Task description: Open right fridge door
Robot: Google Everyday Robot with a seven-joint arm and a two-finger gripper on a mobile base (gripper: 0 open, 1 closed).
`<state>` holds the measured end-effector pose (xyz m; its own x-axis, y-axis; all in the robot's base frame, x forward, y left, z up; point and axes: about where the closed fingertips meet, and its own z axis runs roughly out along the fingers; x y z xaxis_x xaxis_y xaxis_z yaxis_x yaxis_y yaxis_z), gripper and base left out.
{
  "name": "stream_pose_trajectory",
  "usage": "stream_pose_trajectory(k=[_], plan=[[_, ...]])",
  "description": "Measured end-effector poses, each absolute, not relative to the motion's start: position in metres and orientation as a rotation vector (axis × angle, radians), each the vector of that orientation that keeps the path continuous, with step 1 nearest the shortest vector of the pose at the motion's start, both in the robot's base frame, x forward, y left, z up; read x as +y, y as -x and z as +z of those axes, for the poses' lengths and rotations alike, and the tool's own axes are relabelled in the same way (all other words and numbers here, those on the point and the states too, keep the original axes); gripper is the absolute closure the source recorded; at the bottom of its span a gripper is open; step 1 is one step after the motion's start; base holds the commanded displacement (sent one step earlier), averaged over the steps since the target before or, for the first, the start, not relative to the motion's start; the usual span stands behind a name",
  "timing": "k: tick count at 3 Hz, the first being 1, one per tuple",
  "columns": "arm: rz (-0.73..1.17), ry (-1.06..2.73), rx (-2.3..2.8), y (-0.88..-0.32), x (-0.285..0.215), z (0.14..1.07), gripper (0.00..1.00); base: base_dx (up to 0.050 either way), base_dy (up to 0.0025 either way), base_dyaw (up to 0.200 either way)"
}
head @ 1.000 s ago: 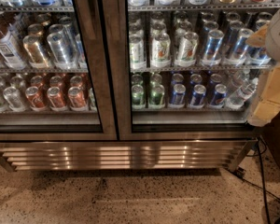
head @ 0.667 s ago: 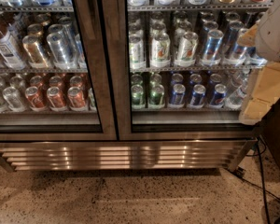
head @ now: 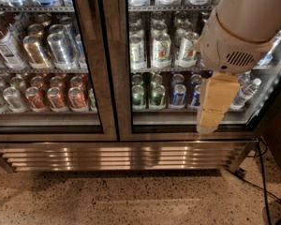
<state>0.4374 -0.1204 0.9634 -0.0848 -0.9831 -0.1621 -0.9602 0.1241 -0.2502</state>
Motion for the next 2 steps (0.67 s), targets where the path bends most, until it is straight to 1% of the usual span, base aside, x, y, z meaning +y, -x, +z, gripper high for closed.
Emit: stream_pose_trajectory(k=[1, 2], plan=[[-0.113, 1.903, 2.118, -0.4374, -0.1204, 0.9634, 0.00, 0.000, 0.00000, 0.000], [-0.030, 1.907, 2.078, -0.4363, -0.1208, 0.9646, 0.00, 0.000, 0.00000, 0.000]])
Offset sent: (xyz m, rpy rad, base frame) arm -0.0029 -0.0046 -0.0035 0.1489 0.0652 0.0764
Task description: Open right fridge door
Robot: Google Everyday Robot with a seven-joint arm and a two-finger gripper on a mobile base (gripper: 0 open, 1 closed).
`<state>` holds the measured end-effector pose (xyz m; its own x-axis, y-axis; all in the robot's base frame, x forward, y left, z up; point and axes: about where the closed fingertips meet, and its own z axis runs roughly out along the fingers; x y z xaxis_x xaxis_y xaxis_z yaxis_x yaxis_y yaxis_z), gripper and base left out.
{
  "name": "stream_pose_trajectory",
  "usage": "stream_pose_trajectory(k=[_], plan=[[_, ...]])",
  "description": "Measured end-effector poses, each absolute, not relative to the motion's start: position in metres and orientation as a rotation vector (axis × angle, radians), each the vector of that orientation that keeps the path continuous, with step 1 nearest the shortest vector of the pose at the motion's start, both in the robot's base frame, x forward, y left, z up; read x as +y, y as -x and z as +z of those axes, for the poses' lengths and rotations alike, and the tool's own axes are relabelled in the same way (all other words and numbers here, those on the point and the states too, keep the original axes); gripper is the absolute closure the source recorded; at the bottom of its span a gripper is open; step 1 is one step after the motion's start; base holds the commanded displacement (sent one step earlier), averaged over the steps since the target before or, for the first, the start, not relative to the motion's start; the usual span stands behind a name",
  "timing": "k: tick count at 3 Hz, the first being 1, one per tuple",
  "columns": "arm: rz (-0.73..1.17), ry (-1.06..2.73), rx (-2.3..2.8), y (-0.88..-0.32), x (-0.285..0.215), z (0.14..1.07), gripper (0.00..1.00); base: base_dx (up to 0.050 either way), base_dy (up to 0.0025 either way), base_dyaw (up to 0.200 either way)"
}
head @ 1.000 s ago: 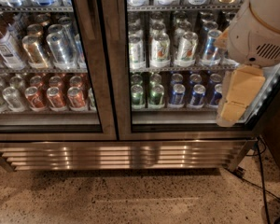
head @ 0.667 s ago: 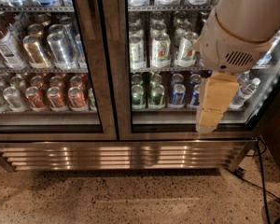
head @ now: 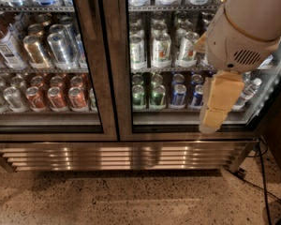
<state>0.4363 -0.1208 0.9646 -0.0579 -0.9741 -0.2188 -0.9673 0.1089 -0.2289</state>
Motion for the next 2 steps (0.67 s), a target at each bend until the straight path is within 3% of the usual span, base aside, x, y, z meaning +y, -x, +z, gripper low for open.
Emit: stream_pose_trajectory(k=[1, 2], plan=[[0.172, 1.851, 2.006, -0.453, -0.146, 0.942, 0.00, 0.000, 0.00000, 0.000], [0.283, 1.885, 1.927, -0.452, -0.136, 0.929, 0.00, 0.000, 0.00000, 0.000]])
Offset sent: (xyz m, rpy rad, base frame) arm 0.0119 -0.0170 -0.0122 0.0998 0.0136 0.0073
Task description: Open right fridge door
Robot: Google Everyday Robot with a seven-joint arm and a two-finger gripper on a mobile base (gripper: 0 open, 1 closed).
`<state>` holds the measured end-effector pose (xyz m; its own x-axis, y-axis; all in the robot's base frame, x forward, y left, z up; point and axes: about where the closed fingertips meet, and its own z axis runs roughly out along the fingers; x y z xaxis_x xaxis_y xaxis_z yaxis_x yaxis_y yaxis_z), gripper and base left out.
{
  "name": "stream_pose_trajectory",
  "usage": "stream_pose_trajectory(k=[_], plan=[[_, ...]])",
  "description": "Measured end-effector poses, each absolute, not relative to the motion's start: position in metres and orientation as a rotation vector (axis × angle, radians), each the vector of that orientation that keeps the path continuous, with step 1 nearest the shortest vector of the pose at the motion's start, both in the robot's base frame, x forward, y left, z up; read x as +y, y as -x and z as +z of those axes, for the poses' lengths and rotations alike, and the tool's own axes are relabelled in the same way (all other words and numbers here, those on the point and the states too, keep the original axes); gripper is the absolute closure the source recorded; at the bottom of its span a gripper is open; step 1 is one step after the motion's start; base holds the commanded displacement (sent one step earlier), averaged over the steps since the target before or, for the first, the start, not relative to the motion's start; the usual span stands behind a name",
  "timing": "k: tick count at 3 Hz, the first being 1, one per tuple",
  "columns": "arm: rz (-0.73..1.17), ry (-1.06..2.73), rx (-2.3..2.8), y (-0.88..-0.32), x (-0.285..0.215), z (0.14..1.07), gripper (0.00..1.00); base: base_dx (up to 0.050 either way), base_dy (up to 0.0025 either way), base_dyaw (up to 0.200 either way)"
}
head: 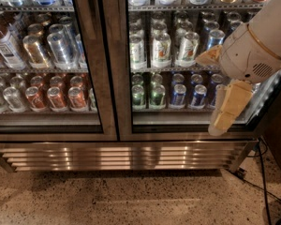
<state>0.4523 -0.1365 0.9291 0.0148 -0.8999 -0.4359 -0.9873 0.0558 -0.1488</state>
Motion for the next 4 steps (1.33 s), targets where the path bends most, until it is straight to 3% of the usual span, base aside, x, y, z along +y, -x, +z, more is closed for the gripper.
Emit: stream_pose_trajectory(k=[2, 3, 4], plan=[[0.270, 1.951, 1.859, -0.445, -0.114, 0.931, 0.00, 0.000, 0.00000, 0.000], [0.200, 2.076, 1.759, -0.426, -0.069, 0.936, 0.00, 0.000, 0.00000, 0.000], [0.201, 2.075, 1.759, -0.426, -0.069, 0.936, 0.00, 0.000, 0.00000, 0.000]])
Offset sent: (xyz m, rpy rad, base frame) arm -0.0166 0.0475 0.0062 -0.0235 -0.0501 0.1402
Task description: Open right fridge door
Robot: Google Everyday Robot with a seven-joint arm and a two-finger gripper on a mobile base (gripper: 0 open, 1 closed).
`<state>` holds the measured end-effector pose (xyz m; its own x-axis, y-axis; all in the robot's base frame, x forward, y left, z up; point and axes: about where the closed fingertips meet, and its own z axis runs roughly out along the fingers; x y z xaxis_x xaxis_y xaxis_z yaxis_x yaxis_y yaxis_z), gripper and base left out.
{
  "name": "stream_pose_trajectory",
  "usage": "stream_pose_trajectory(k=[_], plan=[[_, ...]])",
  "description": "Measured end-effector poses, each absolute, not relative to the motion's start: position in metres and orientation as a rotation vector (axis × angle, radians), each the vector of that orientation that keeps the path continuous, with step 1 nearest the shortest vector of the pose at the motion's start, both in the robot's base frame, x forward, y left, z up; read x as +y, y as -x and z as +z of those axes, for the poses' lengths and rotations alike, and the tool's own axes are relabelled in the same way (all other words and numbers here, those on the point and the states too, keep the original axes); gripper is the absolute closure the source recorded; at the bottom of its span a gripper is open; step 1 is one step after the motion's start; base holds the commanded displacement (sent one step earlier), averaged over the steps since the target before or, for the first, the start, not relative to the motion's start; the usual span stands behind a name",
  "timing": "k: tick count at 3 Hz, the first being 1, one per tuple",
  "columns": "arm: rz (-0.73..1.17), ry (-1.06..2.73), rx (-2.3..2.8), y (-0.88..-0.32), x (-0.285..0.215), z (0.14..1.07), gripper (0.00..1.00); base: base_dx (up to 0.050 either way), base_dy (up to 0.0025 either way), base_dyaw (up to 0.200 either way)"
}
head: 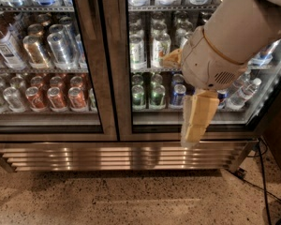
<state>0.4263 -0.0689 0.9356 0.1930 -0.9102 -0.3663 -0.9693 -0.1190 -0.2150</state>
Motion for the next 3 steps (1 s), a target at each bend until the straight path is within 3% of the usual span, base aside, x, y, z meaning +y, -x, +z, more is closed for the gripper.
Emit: stream_pose_trajectory(k=[1, 3], plan=[[0.248, 2.052, 1.722, -0.425, -0.074, 0.939, 0.00, 0.000, 0.00000, 0.000], [0.652, 1.949, 1.393, -0.426, -0.077, 0.925, 0.00, 0.000, 0.00000, 0.000]])
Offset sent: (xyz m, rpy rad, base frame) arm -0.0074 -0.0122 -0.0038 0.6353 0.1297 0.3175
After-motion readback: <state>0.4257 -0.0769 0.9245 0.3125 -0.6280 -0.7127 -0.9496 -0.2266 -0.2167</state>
